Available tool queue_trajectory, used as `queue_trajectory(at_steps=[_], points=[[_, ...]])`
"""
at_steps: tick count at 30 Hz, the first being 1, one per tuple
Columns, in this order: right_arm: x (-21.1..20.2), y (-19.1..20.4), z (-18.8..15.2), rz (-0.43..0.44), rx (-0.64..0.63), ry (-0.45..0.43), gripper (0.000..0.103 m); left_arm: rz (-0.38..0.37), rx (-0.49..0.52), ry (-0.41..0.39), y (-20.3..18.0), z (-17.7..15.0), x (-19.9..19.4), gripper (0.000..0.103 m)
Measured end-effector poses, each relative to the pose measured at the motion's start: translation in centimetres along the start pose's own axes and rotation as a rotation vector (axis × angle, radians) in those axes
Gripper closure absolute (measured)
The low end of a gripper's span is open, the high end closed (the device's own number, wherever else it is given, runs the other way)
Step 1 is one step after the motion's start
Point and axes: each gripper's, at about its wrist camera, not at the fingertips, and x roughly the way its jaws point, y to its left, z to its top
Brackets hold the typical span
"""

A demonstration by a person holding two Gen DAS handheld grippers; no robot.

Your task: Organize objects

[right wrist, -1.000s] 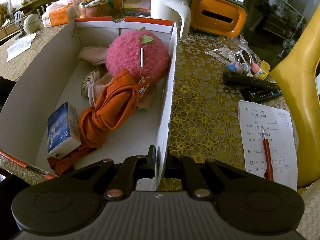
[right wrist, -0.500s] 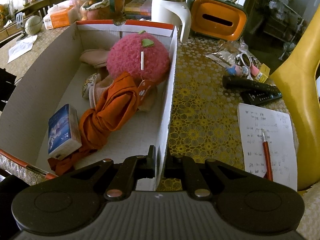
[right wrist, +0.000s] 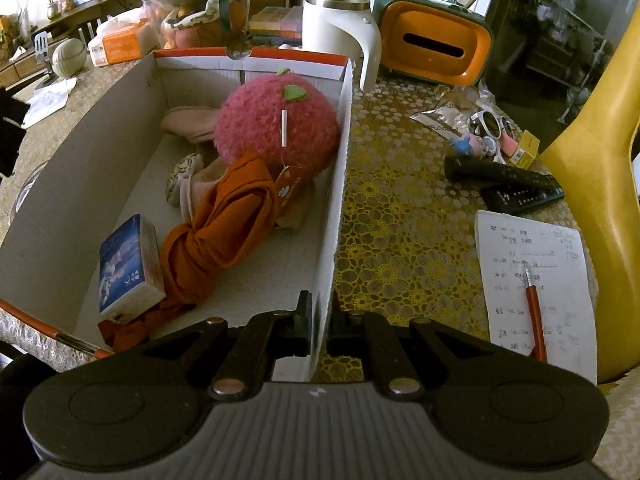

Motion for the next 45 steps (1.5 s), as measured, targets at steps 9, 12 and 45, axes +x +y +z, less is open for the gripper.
queue_trajectory(at_steps=[9,12,45], points=[[-0.1,-0.2,-0.1,0.011,0.013,-0.005,0.097,-0.108,0.113,-0.032,-5.5,1.7,-0.2,0.093],[-0.1,-0.2,-0.1,0.014,0.016,-0.006,0.097,-0.135,0.160,-0.028,-7.6,2.1,0.3,0.093],[-0.2,-0.3,-0.2,0.035,0.020,0.001,0.097,-0.316,0.492,0.208,-20.6,-0.3,12.6,0.093]])
